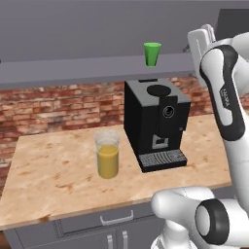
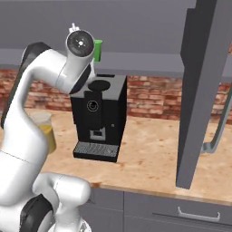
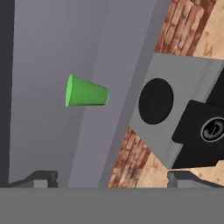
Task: There is a tray on the dining counter. Grab the cup, mug, and pitcher and place them on the tray. The pitcher may be placed next to the tray if it cannot fit the tray.
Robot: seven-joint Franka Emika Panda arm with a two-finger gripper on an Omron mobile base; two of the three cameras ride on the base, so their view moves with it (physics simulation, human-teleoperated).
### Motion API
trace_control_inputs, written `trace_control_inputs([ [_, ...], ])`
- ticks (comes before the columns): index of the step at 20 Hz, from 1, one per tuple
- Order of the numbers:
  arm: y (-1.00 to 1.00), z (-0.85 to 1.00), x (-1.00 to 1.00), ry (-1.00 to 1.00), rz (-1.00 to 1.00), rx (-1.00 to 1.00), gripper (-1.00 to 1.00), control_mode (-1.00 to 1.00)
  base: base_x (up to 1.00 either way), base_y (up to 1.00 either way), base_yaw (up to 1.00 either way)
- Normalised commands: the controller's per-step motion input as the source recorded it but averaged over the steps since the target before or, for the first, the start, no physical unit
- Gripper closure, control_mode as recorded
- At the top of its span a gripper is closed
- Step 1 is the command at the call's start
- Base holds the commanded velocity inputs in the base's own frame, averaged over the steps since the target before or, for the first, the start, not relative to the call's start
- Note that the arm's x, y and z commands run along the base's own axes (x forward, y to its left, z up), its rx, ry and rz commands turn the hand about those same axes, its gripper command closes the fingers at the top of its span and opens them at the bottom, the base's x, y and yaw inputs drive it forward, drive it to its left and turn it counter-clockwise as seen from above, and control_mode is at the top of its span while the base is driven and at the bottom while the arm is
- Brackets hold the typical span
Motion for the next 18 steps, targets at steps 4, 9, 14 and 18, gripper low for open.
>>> trace_control_inputs([
  [4,-0.02,0.0,0.5,0.0,0.03,0.03,-1.0,-1.0,0.0,0.0,0.0],
  [9,0.0,0.0,0.49,0.01,0.02,0.0,-1.0,-1.0,0.0,0.0,0.0],
  [14,0.0,0.0,0.47,0.05,0.0,0.0,-1.0,-1.0,0.0,0.0,0.0],
  [18,0.0,0.0,0.48,0.06,0.01,0.0,-1.0,-1.0,0.0,0.0,0.0],
])
